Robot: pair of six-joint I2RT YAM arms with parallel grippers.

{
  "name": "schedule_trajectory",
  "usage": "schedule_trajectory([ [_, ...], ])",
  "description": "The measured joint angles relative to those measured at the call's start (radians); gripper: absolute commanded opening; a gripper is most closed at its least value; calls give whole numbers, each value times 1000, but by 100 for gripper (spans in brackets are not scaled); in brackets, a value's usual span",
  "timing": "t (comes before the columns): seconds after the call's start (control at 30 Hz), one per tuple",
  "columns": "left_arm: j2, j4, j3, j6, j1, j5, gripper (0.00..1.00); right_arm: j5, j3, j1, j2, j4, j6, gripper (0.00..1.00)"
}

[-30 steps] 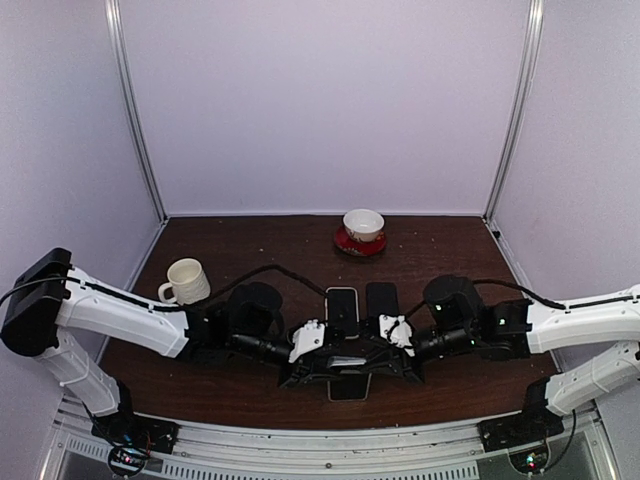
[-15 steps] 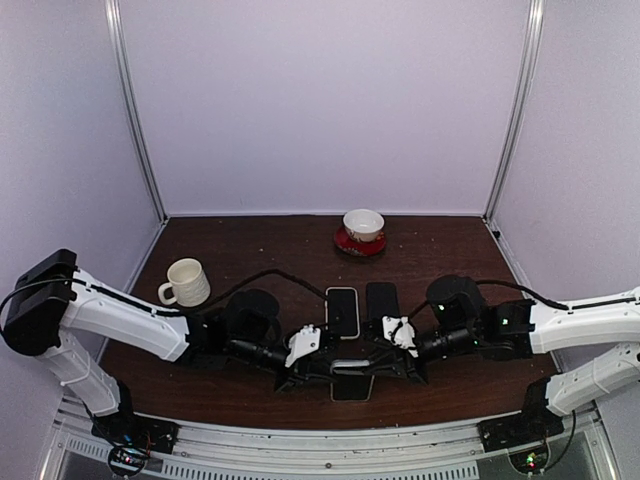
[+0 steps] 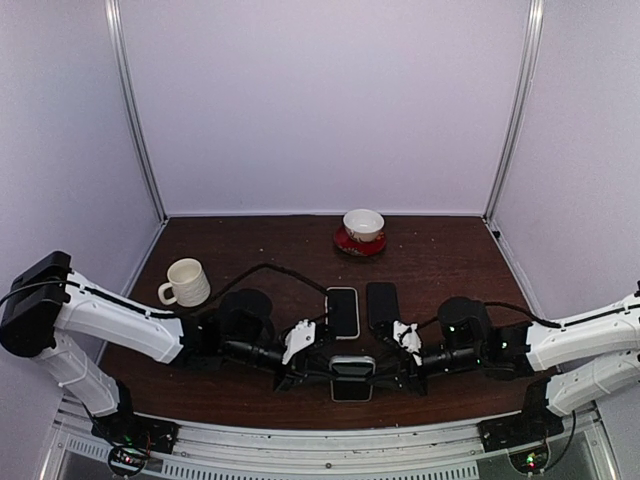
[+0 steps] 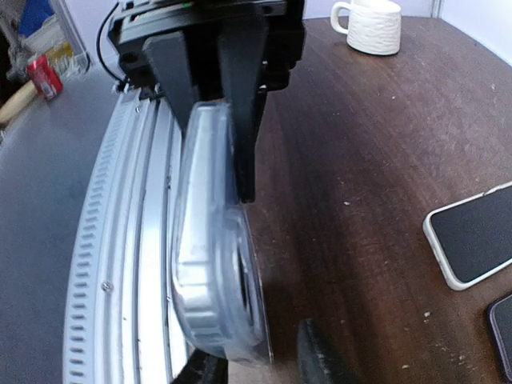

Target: Put the phone into the phone case

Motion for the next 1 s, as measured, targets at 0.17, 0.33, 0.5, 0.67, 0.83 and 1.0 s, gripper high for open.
schedule_trajectory([
  [0.17, -15, 35, -9, -46, 5, 11, 2, -20, 0, 1, 26, 90, 46, 7],
  [0.33, -25, 54, -9, -90, 8, 56, 30, -65, 4, 0, 27, 81, 50, 6],
  [0.5, -66, 105, -9, -108, 4, 81, 3, -104, 20, 0, 10, 33, 51, 4],
  [0.67, -59, 100, 14, -140, 9, 93, 0, -106, 29, 0, -24, -11, 45, 4],
  [0.83, -63, 85, 20, -148, 11, 79, 71, -85, 64, 0, -34, -85, 82, 0],
  [1.0, -171, -187, 98, -142, 2, -118, 89, 6, 182, 0, -18, -218, 294, 0],
])
